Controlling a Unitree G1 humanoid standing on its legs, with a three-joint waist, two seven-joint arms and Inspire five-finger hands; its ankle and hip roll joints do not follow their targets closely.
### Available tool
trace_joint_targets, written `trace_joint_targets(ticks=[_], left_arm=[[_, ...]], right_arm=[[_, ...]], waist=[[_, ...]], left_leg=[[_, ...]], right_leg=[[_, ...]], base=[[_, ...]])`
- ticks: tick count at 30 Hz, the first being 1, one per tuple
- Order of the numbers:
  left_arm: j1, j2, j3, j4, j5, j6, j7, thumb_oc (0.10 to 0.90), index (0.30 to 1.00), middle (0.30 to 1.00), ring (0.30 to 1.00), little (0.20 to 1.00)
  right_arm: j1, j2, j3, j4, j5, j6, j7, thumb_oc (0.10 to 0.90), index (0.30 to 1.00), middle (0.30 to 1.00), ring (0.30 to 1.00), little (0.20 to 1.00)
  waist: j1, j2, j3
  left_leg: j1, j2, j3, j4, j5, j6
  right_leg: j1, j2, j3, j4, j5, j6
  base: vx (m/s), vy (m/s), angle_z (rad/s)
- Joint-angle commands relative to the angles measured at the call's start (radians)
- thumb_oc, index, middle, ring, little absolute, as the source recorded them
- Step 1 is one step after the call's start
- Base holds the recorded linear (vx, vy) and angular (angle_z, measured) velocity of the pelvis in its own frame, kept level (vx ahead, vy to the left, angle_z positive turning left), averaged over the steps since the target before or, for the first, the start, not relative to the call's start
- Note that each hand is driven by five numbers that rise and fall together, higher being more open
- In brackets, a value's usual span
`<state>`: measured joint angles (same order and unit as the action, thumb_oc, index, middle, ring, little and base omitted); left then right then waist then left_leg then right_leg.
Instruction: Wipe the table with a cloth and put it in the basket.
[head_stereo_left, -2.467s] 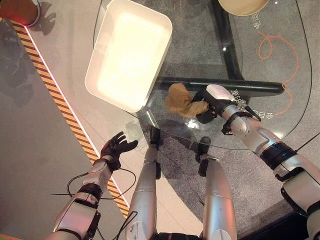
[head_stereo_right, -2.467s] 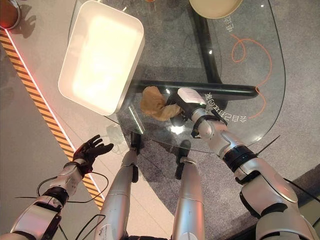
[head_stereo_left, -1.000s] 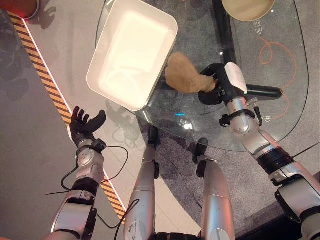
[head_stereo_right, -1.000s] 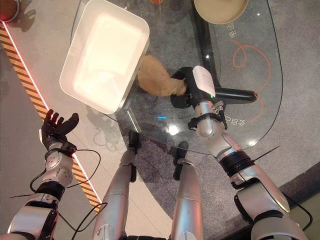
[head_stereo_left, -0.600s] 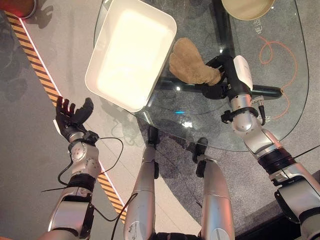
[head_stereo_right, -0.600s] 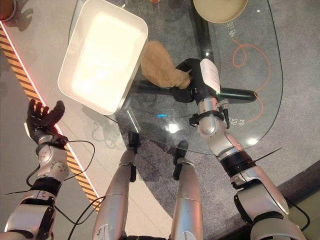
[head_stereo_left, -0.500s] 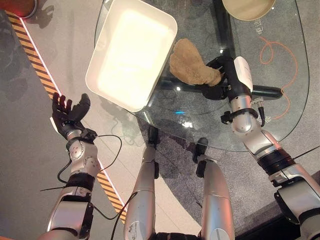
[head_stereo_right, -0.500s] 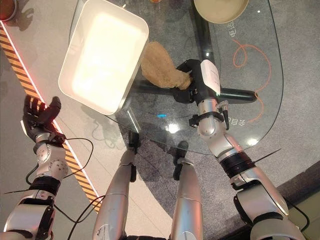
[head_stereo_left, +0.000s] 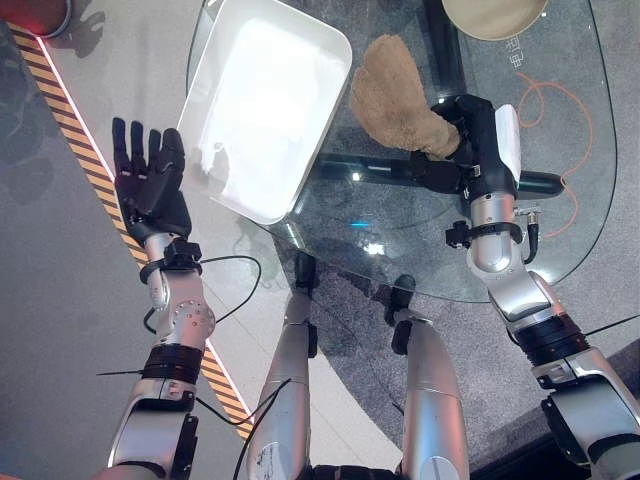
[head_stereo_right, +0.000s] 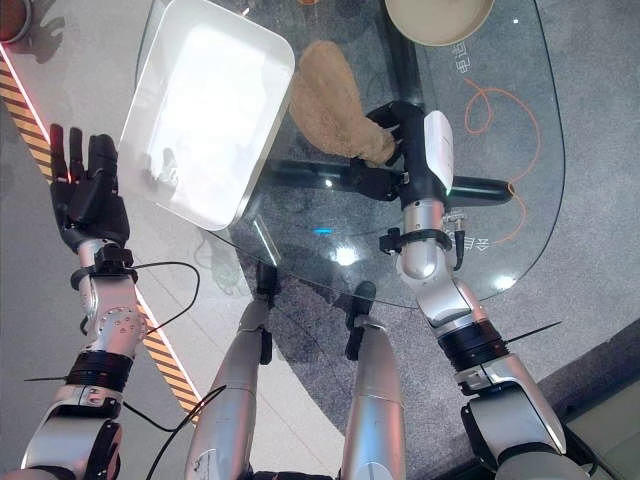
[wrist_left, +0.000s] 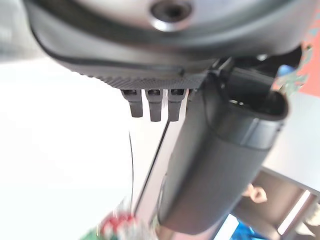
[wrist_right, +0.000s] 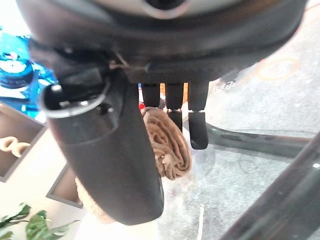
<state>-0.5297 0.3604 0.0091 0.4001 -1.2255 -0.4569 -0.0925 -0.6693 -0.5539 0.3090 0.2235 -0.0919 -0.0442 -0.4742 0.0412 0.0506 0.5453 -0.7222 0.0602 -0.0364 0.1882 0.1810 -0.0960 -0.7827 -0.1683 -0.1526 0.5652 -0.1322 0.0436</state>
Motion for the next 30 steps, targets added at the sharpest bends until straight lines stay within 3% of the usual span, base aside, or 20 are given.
trace_joint_targets(ticks=[1,3,5,7,15,22,30], left_arm=[[-0.018,0.036,0.022,-0.111,-0.035,0.019,-0.149,0.800,0.900,0.900,0.900,0.900],[-0.012,0.034,0.012,-0.135,-0.058,0.064,-0.193,0.800,0.900,0.900,0.900,0.900],[-0.012,0.034,0.012,-0.135,-0.059,0.064,-0.194,0.800,0.900,0.900,0.900,0.900],[-0.026,0.042,-0.014,-0.171,-0.116,0.161,-0.271,0.800,0.900,0.900,0.900,0.900],[-0.083,0.032,-0.070,-0.205,-0.166,0.274,-0.330,0.800,0.900,0.900,0.900,0.900],[-0.130,0.012,-0.102,-0.223,-0.186,0.331,-0.334,0.800,0.900,0.900,0.900,0.900],[-0.173,0.003,-0.137,-0.213,-0.181,0.332,-0.300,0.800,0.900,0.900,0.900,0.900]], right_arm=[[-0.065,0.009,-0.081,-0.219,-0.056,-0.177,-0.019,0.100,0.300,0.300,0.300,0.200],[-0.059,0.009,-0.087,-0.233,-0.055,-0.188,-0.011,0.100,0.300,0.300,0.300,0.200],[-0.058,0.009,-0.087,-0.233,-0.055,-0.188,-0.011,0.100,0.300,0.300,0.300,0.200],[-0.058,0.004,-0.087,-0.262,-0.035,-0.208,0.009,0.100,0.300,0.300,0.300,0.200],[-0.089,0.004,-0.053,-0.316,-0.022,-0.201,0.039,0.100,0.300,0.300,0.300,0.200],[-0.124,0.010,-0.027,-0.328,-0.006,-0.202,0.056,0.100,0.300,0.300,0.300,0.200],[-0.160,0.021,0.005,-0.343,0.009,-0.193,0.080,0.100,0.300,0.300,0.300,0.200]], waist=[[-0.019,-0.017,-0.025],[-0.021,-0.017,-0.025],[-0.020,-0.017,-0.025],[-0.027,-0.018,-0.025],[-0.041,-0.025,-0.025],[-0.048,-0.029,-0.025],[-0.055,-0.033,-0.025]], left_leg=[[0.050,-0.062,0.082,0.105,-0.184,0.060],[0.058,-0.060,0.085,0.100,-0.183,0.060],[0.059,-0.059,0.085,0.099,-0.183,0.060],[0.075,-0.057,0.088,0.091,-0.183,0.057],[0.081,-0.052,0.095,0.093,-0.185,0.053],[0.084,-0.050,0.101,0.088,-0.179,0.053],[0.091,-0.049,0.102,0.076,-0.174,0.050]], right_leg=[[0.073,0.055,-0.015,-0.175,0.094,0.032],[0.081,0.056,-0.014,-0.182,0.098,0.034],[0.081,0.056,-0.014,-0.183,0.098,0.034],[0.099,0.054,-0.012,-0.197,0.102,0.037],[0.106,0.057,-0.004,-0.201,0.101,0.038],[0.108,0.057,-0.001,-0.208,0.109,0.038],[0.115,0.062,0.007,-0.221,0.113,0.039]], base=[[0.00,0.000,0.00],[0.00,0.000,0.00],[0.00,0.000,0.00],[0.02,0.003,-0.04],[0.00,0.002,-0.03],[0.00,0.000,0.00],[0.00,0.000,0.00]])
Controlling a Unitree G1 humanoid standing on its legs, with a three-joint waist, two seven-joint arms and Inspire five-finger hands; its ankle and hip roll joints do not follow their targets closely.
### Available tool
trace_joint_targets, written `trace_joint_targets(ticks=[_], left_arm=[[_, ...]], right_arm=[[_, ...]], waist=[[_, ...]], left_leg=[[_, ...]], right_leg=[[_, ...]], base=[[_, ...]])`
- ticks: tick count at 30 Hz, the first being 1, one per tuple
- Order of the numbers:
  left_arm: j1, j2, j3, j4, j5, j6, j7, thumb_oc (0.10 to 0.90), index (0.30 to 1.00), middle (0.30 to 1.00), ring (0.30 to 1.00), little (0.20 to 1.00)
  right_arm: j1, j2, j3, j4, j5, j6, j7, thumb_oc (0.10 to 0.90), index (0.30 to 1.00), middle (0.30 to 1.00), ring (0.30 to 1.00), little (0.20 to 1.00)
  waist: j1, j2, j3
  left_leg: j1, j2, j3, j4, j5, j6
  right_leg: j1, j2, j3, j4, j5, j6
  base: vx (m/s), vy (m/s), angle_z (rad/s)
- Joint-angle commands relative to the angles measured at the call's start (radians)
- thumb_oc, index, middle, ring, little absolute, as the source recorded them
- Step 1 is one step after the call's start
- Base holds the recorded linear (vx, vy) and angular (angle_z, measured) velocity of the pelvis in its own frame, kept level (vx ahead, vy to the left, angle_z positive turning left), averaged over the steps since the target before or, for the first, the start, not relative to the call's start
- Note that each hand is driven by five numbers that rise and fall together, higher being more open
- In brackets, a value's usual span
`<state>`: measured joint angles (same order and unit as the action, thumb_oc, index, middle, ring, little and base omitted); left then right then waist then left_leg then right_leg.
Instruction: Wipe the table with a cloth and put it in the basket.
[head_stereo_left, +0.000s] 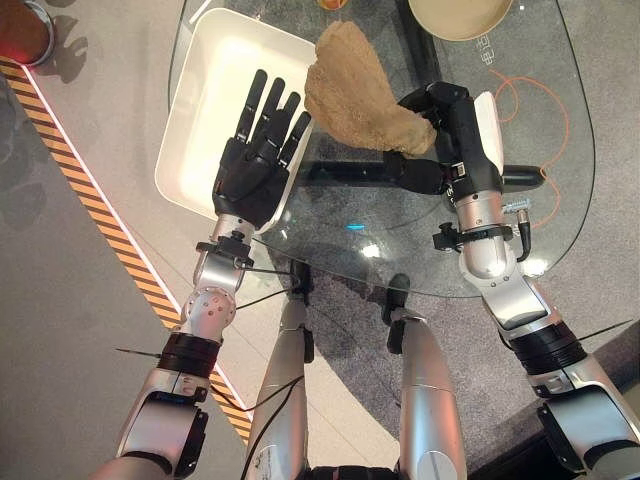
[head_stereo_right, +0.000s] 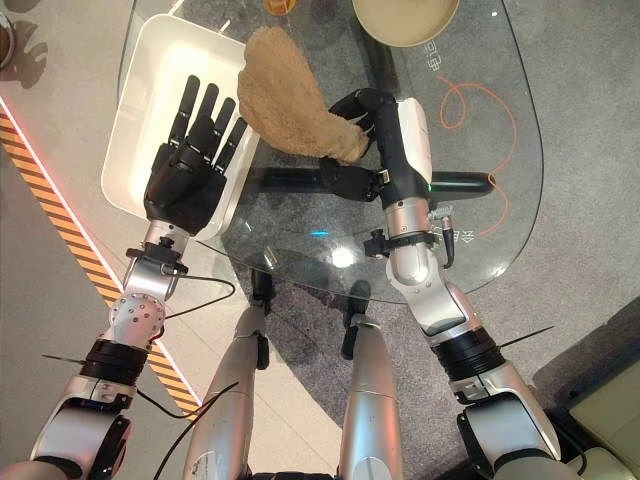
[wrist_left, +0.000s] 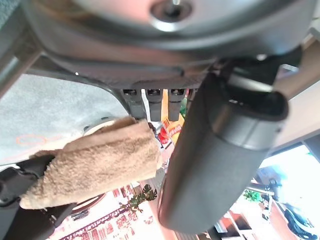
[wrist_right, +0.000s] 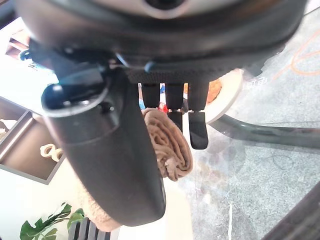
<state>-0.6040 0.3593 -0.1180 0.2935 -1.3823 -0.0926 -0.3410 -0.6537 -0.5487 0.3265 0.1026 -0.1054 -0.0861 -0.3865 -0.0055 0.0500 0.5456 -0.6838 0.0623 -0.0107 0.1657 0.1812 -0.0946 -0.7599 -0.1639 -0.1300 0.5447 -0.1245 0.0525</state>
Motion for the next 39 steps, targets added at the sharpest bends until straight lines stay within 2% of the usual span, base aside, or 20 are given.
trace_joint_targets(ticks=[1,14,22,33,39], left_arm=[[-0.104,0.001,-0.013,-0.105,-0.026,-0.029,-0.050,0.800,0.900,0.900,0.900,0.900],[-0.141,-0.013,-0.040,-0.092,-0.015,-0.035,-0.023,0.800,0.900,0.900,0.900,0.900],[-0.152,-0.014,-0.054,-0.079,0.008,-0.002,-0.039,0.800,0.900,0.900,0.900,0.900],[-0.157,-0.013,-0.070,-0.087,0.025,0.042,-0.098,0.800,0.900,0.900,0.900,0.900],[-0.161,-0.009,-0.080,-0.086,0.035,0.050,-0.089,0.800,0.900,0.900,0.900,0.900]], right_arm=[[-0.181,0.017,-0.008,-0.223,0.026,-0.149,-0.005,0.100,0.300,0.300,0.300,0.200],[-0.206,0.025,0.025,-0.231,0.033,-0.137,0.015,0.100,0.300,0.300,0.300,0.200],[-0.229,0.027,0.040,-0.239,0.034,-0.109,0.023,0.100,0.300,0.300,0.300,0.200],[-0.229,0.025,0.049,-0.231,0.037,-0.105,0.034,0.100,0.300,0.300,0.300,0.200],[-0.230,0.022,0.052,-0.238,0.044,-0.104,0.053,0.100,0.300,0.300,0.300,0.200]], waist=[[-0.009,-0.033,-0.026],[-0.012,-0.035,-0.026],[-0.012,-0.034,-0.026],[-0.013,-0.033,-0.026],[-0.015,-0.032,-0.026]], left_leg=[[0.055,-0.050,0.077,0.096,-0.173,0.049],[0.070,-0.049,0.082,0.089,-0.178,0.043],[0.068,-0.051,0.084,0.083,-0.171,0.042],[0.071,-0.054,0.085,0.081,-0.173,0.043],[0.071,-0.054,0.085,0.079,-0.173,0.044]], right_leg=[[0.094,0.057,-0.015,-0.202,0.105,0.030],[0.108,0.054,-0.020,-0.205,0.098,0.033],[0.105,0.053,-0.022,-0.213,0.106,0.033],[0.108,0.052,-0.021,-0.219,0.109,0.035],[0.106,0.052,-0.020,-0.218,0.109,0.037]], base=[[0.00,0.000,0.00],[0.00,0.001,0.00],[0.00,0.000,0.00],[0.00,0.000,0.00],[0.00,0.000,0.00]])
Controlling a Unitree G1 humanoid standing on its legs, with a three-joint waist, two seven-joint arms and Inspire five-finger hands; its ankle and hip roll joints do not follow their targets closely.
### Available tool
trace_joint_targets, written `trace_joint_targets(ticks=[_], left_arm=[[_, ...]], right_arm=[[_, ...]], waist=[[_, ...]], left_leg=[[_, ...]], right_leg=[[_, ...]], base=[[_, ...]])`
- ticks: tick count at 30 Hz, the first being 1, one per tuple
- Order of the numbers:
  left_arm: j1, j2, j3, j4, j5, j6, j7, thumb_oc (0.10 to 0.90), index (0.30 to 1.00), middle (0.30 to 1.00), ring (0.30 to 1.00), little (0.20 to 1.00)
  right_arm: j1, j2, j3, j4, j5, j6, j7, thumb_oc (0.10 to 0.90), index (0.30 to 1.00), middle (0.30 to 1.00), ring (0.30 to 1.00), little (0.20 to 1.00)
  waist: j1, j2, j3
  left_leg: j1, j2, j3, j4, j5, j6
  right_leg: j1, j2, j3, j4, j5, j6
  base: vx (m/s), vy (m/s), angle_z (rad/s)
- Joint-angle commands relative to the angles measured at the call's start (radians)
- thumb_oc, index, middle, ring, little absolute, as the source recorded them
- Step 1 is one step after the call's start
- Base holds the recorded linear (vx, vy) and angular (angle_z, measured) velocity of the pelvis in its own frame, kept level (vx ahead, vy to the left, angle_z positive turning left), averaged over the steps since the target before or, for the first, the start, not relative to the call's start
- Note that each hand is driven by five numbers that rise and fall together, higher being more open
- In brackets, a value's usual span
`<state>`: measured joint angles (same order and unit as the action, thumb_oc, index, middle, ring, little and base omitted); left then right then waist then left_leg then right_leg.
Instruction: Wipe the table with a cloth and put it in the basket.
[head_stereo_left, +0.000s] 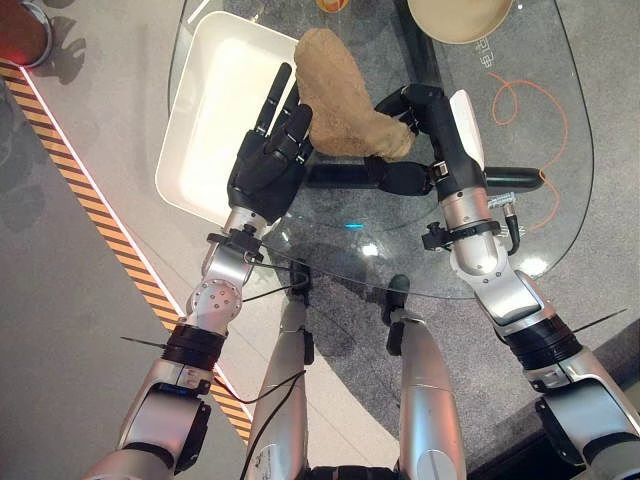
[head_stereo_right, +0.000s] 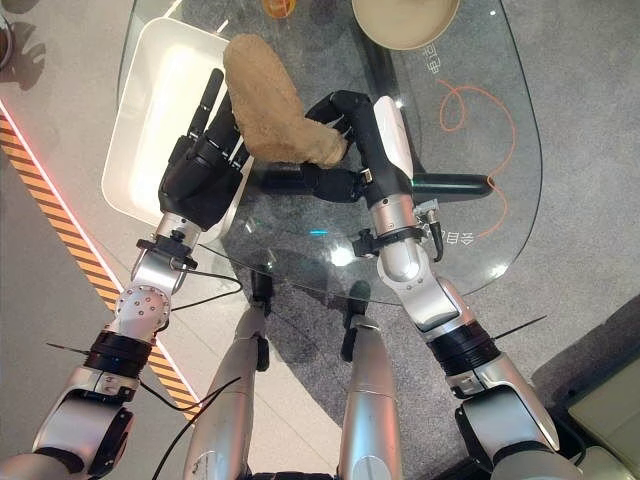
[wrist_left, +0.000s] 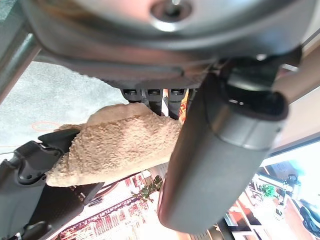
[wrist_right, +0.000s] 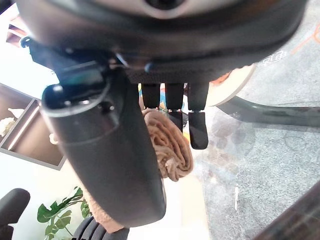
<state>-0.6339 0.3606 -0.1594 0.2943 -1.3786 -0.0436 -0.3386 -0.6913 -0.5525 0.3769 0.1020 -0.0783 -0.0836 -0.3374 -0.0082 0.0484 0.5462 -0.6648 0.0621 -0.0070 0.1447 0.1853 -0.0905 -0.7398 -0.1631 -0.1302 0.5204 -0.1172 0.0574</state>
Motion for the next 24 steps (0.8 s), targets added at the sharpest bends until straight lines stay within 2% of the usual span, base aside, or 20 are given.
trace_joint_targets(ticks=[1,24], left_arm=[[-0.127,-0.010,-0.039,-0.086,0.032,0.002,-0.091,0.800,0.900,0.900,0.900,0.900],[-0.139,-0.006,-0.065,-0.084,0.062,0.006,-0.090,0.800,0.900,0.900,0.900,0.900]], right_arm=[[-0.188,0.026,0.003,-0.239,0.017,-0.106,0.006,0.100,0.300,0.300,0.300,0.200],[-0.221,0.033,0.067,-0.242,0.037,-0.066,0.097,0.100,0.300,0.300,0.300,0.200]], waist=[[-0.012,-0.031,-0.026],[-0.007,-0.027,-0.026]], left_leg=[[0.058,-0.054,0.081,0.102,-0.185,0.040],[0.046,-0.058,0.078,0.095,-0.172,0.039]], right_leg=[[0.091,0.051,-0.019,-0.190,0.094,0.033],[0.081,0.050,-0.025,-0.198,0.104,0.032]], base=[[0.00,0.000,0.00],[0.00,0.000,0.00]])
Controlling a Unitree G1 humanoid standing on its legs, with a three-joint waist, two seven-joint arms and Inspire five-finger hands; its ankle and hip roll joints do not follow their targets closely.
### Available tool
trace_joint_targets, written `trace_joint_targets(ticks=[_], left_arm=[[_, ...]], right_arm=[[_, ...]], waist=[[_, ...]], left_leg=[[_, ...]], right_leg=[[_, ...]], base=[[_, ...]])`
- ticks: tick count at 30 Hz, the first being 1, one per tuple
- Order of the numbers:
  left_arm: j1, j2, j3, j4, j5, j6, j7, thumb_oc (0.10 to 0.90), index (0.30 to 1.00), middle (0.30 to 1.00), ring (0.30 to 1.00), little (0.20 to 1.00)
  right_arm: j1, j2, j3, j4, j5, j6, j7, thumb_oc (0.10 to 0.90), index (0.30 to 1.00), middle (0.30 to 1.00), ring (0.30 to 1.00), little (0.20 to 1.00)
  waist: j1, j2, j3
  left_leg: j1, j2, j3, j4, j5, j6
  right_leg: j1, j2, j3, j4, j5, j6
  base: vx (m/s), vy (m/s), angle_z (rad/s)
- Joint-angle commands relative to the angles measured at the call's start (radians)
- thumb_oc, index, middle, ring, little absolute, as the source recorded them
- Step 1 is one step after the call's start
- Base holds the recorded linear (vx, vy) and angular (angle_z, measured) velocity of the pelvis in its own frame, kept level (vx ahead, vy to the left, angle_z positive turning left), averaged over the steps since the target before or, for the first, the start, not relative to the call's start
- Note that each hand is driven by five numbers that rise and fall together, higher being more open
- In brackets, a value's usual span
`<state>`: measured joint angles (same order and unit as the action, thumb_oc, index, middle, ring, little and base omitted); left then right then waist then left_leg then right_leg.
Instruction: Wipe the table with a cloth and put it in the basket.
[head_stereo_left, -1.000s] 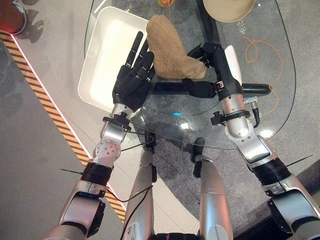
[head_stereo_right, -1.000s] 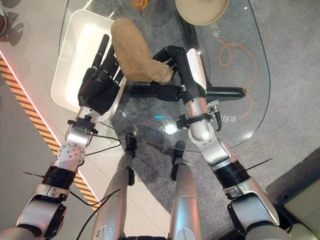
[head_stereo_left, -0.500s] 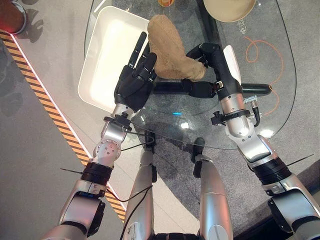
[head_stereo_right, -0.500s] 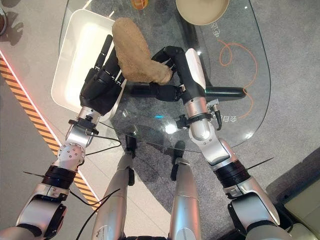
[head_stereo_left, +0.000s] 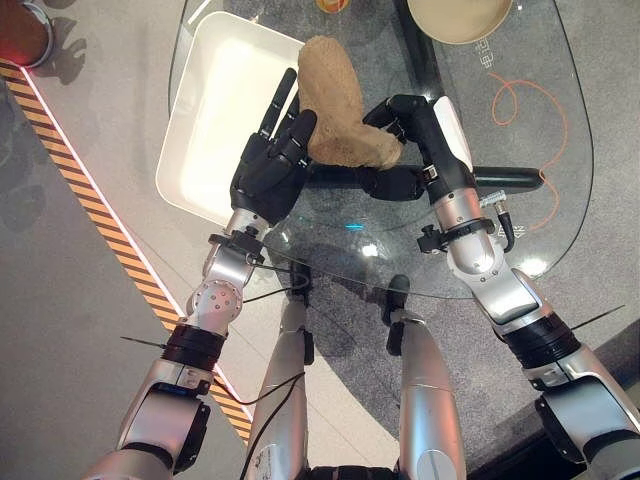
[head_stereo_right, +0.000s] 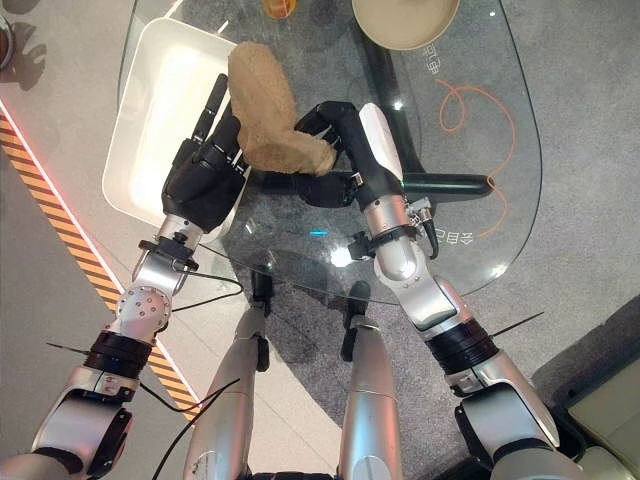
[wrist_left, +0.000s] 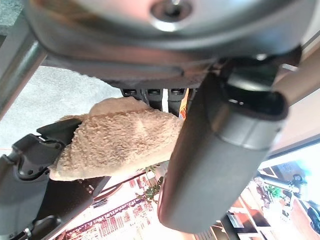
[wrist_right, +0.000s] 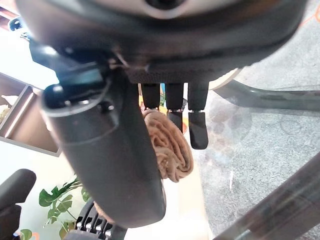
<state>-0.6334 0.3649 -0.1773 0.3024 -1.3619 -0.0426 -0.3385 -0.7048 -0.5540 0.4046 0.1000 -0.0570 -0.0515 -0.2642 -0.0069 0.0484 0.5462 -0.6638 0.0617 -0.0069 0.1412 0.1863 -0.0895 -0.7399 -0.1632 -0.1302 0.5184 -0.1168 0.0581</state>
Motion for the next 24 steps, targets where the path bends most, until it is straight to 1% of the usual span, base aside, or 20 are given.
trace_joint_targets(ticks=[1,2,3,4,5,6,7,11,12,17,18,21,23,24], left_arm=[[-0.143,-0.009,-0.052,-0.094,0.042,0.001,-0.082,0.800,0.900,0.900,0.900,0.900],[-0.142,-0.011,-0.051,-0.095,0.045,-0.001,-0.080,0.676,0.794,0.794,0.794,0.776],[-0.142,-0.010,-0.050,-0.093,0.045,-0.002,-0.079,0.575,0.707,0.707,0.707,0.675],[-0.142,-0.009,-0.051,-0.090,0.042,-0.007,-0.078,0.438,0.589,0.589,0.589,0.538],[-0.141,-0.009,-0.050,-0.086,0.042,-0.012,-0.074,0.325,0.493,0.493,0.493,0.425],[-0.139,-0.009,-0.050,-0.085,0.043,-0.015,-0.074,0.119,0.316,0.316,0.316,0.219],[-0.135,-0.009,-0.050,-0.084,0.041,-0.017,-0.073,0.100,0.300,0.300,0.300,0.200],[-0.134,-0.010,-0.049,-0.088,0.043,-0.022,-0.074,0.100,0.300,0.300,0.300,0.200],[-0.128,-0.013,-0.048,-0.087,0.045,-0.022,-0.079,0.100,0.300,0.300,0.300,0.200],[-0.137,-0.018,-0.048,-0.095,0.048,-0.021,-0.067,0.100,0.300,0.300,0.300,0.200],[-0.134,-0.019,-0.049,-0.094,0.048,-0.021,-0.066,0.100,0.300,0.300,0.300,0.200],[-0.137,-0.021,-0.046,-0.095,0.046,-0.023,-0.061,0.100,0.300,0.300,0.300,0.200],[-0.133,-0.023,-0.046,-0.097,0.046,-0.023,-0.058,0.100,0.300,0.300,0.300,0.200],[-0.136,-0.023,-0.046,-0.098,0.047,-0.023,-0.056,0.100,0.300,0.300,0.300,0.200]], right_arm=[[-0.208,0.035,0.043,-0.243,0.015,-0.096,0.030,0.100,0.300,0.300,0.300,0.200],[-0.210,0.035,0.045,-0.244,0.015,-0.094,0.032,0.100,0.300,0.300,0.300,0.200],[-0.210,0.035,0.047,-0.243,0.016,-0.095,0.033,0.100,0.300,0.300,0.300,0.200],[-0.210,0.033,0.051,-0.243,0.017,-0.096,0.034,0.100,0.300,0.300,0.300,0.200],[-0.211,0.033,0.054,-0.242,0.017,-0.096,0.034,0.100,0.300,0.300,0.300,0.200],[-0.212,0.033,0.055,-0.244,0.017,-0.094,0.033,0.100,0.300,0.300,0.300,0.200],[-0.208,0.034,0.057,-0.244,0.017,-0.093,0.032,0.100,0.300,0.300,0.300,0.200],[-0.210,0.035,0.058,-0.243,0.015,-0.094,0.029,0.100,0.300,0.300,0.300,0.200],[-0.206,0.037,0.058,-0.242,0.013,-0.096,0.029,0.100,0.300,0.300,0.300,0.200],[-0.213,0.038,0.057,-0.239,0.015,-0.095,0.031,0.100,0.300,0.300,0.300,0.200],[-0.209,0.039,0.058,-0.238,0.015,-0.096,0.031,0.100,0.300,0.300,0.300,0.200],[-0.212,0.038,0.056,-0.241,0.017,-0.093,0.033,0.100,0.300,0.300,0.300,0.200],[-0.206,0.039,0.056,-0.242,0.016,-0.093,0.032,0.100,0.300,0.300,0.300,0.200],[-0.209,0.039,0.056,-0.242,0.016,-0.093,0.032,0.100,0.300,0.300,0.300,0.200]], waist=[[-0.008,-0.027,-0.026],[-0.007,-0.027,-0.026],[-0.007,-0.027,-0.026],[-0.006,-0.027,-0.026],[-0.006,-0.027,-0.026],[-0.005,-0.027,-0.026],[-0.005,-0.027,-0.026],[-0.004,-0.027,-0.026],[-0.004,-0.028,-0.026],[-0.004,-0.029,-0.026],[-0.004,-0.029,-0.026],[-0.004,-0.029,-0.026],[-0.004,-0.030,-0.026],[-0.004,-0.029,-0.026]], left_leg=[[0.044,-0.058,0.078,0.099,-0.172,0.038],[0.045,-0.058,0.078,0.098,-0.172,0.038],[0.046,-0.058,0.078,0.098,-0.172,0.038],[0.046,-0.059,0.078,0.098,-0.172,0.038],[0.045,-0.059,0.077,0.098,-0.172,0.038],[0.045,-0.059,0.077,0.098,-0.172,0.038],[0.050,-0.059,0.077,0.101,-0.179,0.038],[0.044,-0.060,0.075,0.096,-0.171,0.038],[0.050,-0.061,0.075,0.099,-0.179,0.038],[0.043,-0.061,0.075,0.099,-0.172,0.038],[0.049,-0.061,0.075,0.101,-0.179,0.038],[0.044,-0.062,0.075,0.099,-0.173,0.038],[0.051,-0.062,0.074,0.101,-0.180,0.038],[0.045,-0.063,0.074,0.099,-0.172,0.038]], right_leg=[[0.081,0.050,-0.025,-0.197,0.104,0.031],[0.081,0.050,-0.025,-0.197,0.104,0.031],[0.082,0.050,-0.026,-0.197,0.104,0.031],[0.083,0.050,-0.026,-0.198,0.103,0.031],[0.082,0.050,-0.026,-0.197,0.103,0.031],[0.082,0.051,-0.026,-0.197,0.103,0.030],[0.087,0.050,-0.027,-0.193,0.096,0.032],[0.081,0.050,-0.028,-0.198,0.104,0.031],[0.086,0.051,-0.027,-0.194,0.096,0.032],[0.079,0.051,-0.028,-0.196,0.104,0.032],[0.085,0.051,-0.028,-0.192,0.097,0.033],[0.080,0.050,-0.029,-0.195,0.104,0.032],[0.087,0.050,-0.028,-0.193,0.097,0.033],[0.082,0.051,-0.028,-0.197,0.104,0.032]], base=[[0.00,0.000,0.00],[0.00,0.000,0.00],[0.00,0.000,0.00],[0.00,0.000,0.00],[0.00,0.000,0.00],[0.00,0.000,0.00],[0.00,0.000,0.00],[0.00,0.000,0.00],[0.00,0.000,0.00],[0.00,0.000,0.00],[0.00,0.000,0.00],[0.00,0.000,0.00],[0.00,0.000,0.00],[0.00,0.000,0.00]])
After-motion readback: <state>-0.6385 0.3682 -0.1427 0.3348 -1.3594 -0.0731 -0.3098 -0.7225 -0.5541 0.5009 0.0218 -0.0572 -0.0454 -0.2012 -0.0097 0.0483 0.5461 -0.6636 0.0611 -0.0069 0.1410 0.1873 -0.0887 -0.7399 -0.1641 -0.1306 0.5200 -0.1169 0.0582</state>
